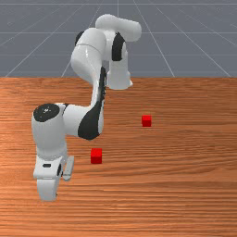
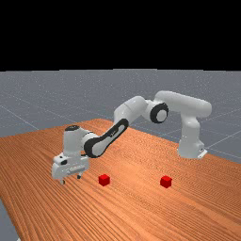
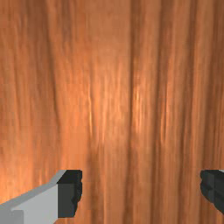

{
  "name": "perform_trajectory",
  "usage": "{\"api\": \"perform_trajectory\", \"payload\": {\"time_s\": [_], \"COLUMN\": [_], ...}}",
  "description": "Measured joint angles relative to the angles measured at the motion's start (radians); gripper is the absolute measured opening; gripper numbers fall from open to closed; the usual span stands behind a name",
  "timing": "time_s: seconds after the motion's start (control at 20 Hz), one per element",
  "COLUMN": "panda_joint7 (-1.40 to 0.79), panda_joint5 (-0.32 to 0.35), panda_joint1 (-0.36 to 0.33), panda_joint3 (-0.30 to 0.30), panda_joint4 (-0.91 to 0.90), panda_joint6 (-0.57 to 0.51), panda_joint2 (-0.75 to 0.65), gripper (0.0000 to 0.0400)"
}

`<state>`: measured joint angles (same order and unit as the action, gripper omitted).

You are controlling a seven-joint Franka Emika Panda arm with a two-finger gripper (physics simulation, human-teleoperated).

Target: Stack all the cube

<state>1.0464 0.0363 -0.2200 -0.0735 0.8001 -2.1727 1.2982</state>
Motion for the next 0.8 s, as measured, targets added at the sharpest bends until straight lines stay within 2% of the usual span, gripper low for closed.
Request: {"api": "perform_trajectory", "payload": {"time_s": [0.1,0.15,0.25,0.65,0.75,0.8], "panda_joint7": [0.013,0.02,0.02,0.003,-0.001,0.004], "panda_joint5": [-0.002,0.001,-0.001,-0.003,0.001,0.0], "panda_joint1": [0.004,0.002,0.003,0.0,-0.001,0.001], "panda_joint3": [-0.004,-0.003,-0.007,-0.005,-0.003,-0.003], "panda_joint4": [0.281,0.38,0.44,0.154,0.134,0.244], "panda_joint6": [-0.117,-0.174,-0.222,-0.09,-0.123,-0.176], "panda_joint2": [-0.151,-0.203,-0.233,-0.077,-0.064,-0.124], "gripper": [0.0384,0.039,0.0396,0.04,0.04,0.0376]}}
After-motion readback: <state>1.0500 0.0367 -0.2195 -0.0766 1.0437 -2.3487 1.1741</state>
